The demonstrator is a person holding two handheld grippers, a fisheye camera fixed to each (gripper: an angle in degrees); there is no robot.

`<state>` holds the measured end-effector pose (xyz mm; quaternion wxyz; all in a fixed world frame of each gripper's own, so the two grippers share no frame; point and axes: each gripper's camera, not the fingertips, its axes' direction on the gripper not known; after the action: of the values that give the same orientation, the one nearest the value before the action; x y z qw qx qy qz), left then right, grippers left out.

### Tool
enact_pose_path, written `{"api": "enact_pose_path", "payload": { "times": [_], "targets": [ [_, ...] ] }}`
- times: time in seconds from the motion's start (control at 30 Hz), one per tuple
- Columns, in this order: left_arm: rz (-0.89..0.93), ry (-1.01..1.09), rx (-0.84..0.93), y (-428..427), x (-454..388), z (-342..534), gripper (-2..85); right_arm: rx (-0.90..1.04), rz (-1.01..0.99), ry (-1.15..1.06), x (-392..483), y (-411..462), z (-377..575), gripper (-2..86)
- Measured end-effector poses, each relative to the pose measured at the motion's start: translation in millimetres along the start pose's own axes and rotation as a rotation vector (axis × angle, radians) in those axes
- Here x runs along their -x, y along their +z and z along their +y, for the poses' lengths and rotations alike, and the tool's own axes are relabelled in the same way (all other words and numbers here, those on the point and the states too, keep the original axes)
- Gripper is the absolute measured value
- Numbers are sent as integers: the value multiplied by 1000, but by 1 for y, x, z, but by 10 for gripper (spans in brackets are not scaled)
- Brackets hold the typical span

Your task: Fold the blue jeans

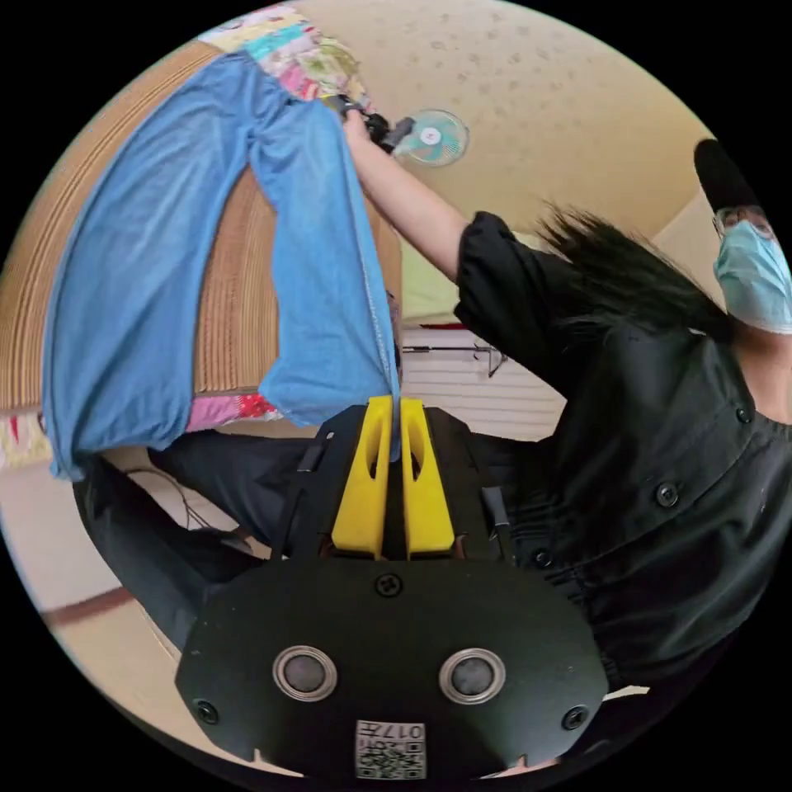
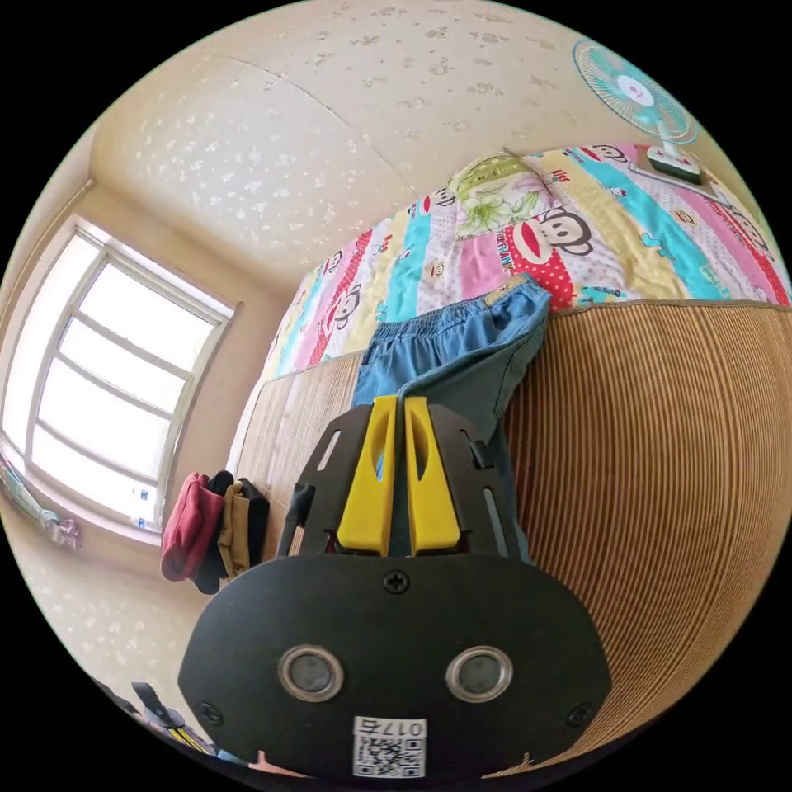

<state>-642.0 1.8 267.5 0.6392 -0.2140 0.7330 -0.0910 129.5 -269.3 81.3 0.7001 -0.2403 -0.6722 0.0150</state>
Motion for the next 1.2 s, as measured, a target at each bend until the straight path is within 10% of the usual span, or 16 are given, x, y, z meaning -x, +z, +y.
{"api": "enact_pose_path", "payload": {
  "times": [0.23, 0.43, 0.77, 1.2],
  "targets": [
    [-61, -388, -150, -99, 145, 48, -2, 466, 126, -146, 97, 199, 44, 76],
    [-113, -417, 18, -134, 186, 21, -2, 438, 109, -280, 116, 146, 177, 76],
    [-155, -276, 307, -138, 143, -39, -4, 703, 96, 164, 43, 56, 431, 85],
    [-209, -248, 443, -130, 95, -57, -4, 556, -58, 506, 14, 93, 448, 35]
  ]
}}
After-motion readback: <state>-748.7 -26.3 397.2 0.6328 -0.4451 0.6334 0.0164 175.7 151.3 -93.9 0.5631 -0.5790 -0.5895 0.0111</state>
